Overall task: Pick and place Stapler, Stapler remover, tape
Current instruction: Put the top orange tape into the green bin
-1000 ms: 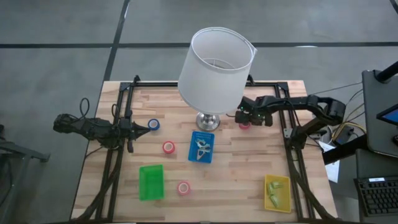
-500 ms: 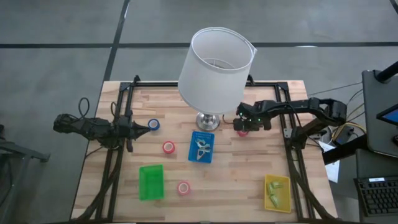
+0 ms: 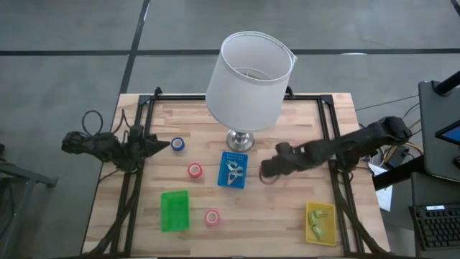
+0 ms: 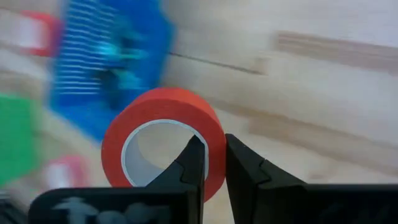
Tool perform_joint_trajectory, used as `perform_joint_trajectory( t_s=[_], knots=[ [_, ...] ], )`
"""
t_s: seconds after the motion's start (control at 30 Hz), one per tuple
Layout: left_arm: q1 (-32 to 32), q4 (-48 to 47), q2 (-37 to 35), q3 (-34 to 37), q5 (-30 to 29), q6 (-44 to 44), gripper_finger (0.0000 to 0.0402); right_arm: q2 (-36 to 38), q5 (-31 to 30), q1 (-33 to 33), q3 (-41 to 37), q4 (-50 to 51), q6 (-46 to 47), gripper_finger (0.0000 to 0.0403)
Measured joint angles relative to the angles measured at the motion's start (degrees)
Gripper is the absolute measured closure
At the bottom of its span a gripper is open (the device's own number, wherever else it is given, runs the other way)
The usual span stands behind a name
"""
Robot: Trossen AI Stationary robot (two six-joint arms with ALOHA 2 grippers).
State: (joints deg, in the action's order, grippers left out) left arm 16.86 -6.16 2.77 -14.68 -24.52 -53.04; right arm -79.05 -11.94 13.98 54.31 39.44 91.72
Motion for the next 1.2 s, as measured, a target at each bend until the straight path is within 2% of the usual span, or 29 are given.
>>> perform_joint_trajectory(
  t_s=[0.07, 0.13, 0.2, 0.27, 0.43, 0.57, 0.7, 0.93, 1.1, 1.2],
  knots=[
    [0.0, 2.6, 0.2, 0.0, 0.9, -0.1, 0.0378, -1.1, -6.2, 3.4, 4.1, 0.0, 2.4, 0.037],
    [0.0, 7.5, 0.8, 0.0, 7.1, 5.3, 0.0378, -2.8, -11.8, 5.6, 8.7, 0.2, 2.4, 0.037],
    [0.0, 10.7, 1.8, 0.0, 11.7, 6.1, 0.0377, -5.2, -16.4, 6.5, 14.2, 0.1, -0.8, 0.037],
    [0.0, 12.3, 3.6, 0.0, 12.3, 3.6, 0.0369, -8.2, -19.3, 6.5, 19.9, 0.3, -6.1, 0.037],
    [0.0, 17.8, 8.9, 0.0, 13.3, 0.2, 0.0313, -16.9, -21.2, 5.3, 34.7, 1.2, -18.4, 0.037],
    [0.0, 33.3, 12.1, 0.0, 15.9, 1.1, 0.0253, -21.4, -21.3, 4.4, 44.0, 1.1, -24.9, 0.0369],
    [0.0, 43.4, 14.2, -0.1, 17.0, 2.4, 0.0228, -23.9, -22.6, 3.8, 50.7, 1.0, -28.5, 0.0369],
    [0.1, 35.8, 21.9, -6.2, 18.1, 5.3, 0.0232, -28.5, -23.0, 2.3, 60.6, 0.6, -35.2, 0.0369],
    [0.0, 35.6, 31.1, -13.4, 22.7, 5.4, 0.0232, -31.6, -22.9, 1.6, 66.4, 0.6, -37.5, 0.0369],
    [0.0, 34.5, 35.7, -18.3, 23.5, 6.9, 0.0232, -33.5, -22.8, 1.5, 69.3, 0.7, -38.9, 0.0369]
  ],
)
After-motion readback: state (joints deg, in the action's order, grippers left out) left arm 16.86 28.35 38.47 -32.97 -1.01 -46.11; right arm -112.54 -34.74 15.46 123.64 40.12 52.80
